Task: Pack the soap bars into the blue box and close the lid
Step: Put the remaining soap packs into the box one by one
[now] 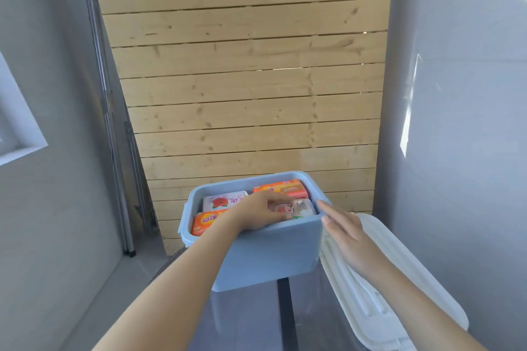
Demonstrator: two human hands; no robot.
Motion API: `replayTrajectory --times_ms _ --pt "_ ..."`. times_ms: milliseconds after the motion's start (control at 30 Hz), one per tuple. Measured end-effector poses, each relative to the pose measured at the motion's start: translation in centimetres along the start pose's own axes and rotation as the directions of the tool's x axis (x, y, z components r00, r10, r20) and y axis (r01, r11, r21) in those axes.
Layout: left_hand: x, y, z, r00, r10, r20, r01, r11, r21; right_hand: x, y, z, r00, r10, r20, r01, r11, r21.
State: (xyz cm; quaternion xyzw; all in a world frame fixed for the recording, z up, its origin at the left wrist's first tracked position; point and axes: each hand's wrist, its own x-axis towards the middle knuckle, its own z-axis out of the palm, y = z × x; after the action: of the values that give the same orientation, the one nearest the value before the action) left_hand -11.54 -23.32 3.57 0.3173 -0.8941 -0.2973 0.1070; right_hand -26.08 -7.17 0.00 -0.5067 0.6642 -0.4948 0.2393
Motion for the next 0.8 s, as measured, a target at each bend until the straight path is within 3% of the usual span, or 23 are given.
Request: replayTrajectory --times_ms 100,167,267,433,567,700,800 --pt "0.4 -0.5 0.4 0.999 0.003 0.047 -0.006 0.997 0.08 0.1 0.3 0.1 1.0 -0.01 0.001 0.01 1.0 -0.015" --pt "0.3 -0.4 0.5 0.999 0.017 0.034 -0.018 0.999 0.039 0.1 0.4 0.1 1.0 -0.01 -0.001 0.01 1.0 -0.02" --pt "-0.3 -0.1 0.6 0.986 0.06 -0.155 -0.069 0.996 -0.051 0.0 0.5 0.3 0.999 -0.035 0.004 0.035 0.998 -0.043" --pt "-2.1 0.9 1.7 0.968 0.113 -0.223 -0.077 0.984 0.161 -0.2 0.4 0.5 0.996 -0.087 0.015 0.088 0.994 -0.07" --pt "-4.0 3.2 3.5 0.884 0.254 -0.392 -0.185 0.961 0.204 -1.0 0.5 -0.1 0.993 -0.109 -0.05 0.104 0.991 -0.087" --pt "-5.5 5.6 6.5 0.849 0.368 -0.379 -0.313 0.928 0.201 -2.1 1.4 -1.9 0.979 -0.057 -0.194 0.02 0.982 -0.19" --pt "-6.0 6.4 9.3 0.883 0.322 -0.34 -0.308 0.946 0.095 -2.8 3.3 -3.8 0.961 0.113 -0.253 -0.181 0.947 -0.267"
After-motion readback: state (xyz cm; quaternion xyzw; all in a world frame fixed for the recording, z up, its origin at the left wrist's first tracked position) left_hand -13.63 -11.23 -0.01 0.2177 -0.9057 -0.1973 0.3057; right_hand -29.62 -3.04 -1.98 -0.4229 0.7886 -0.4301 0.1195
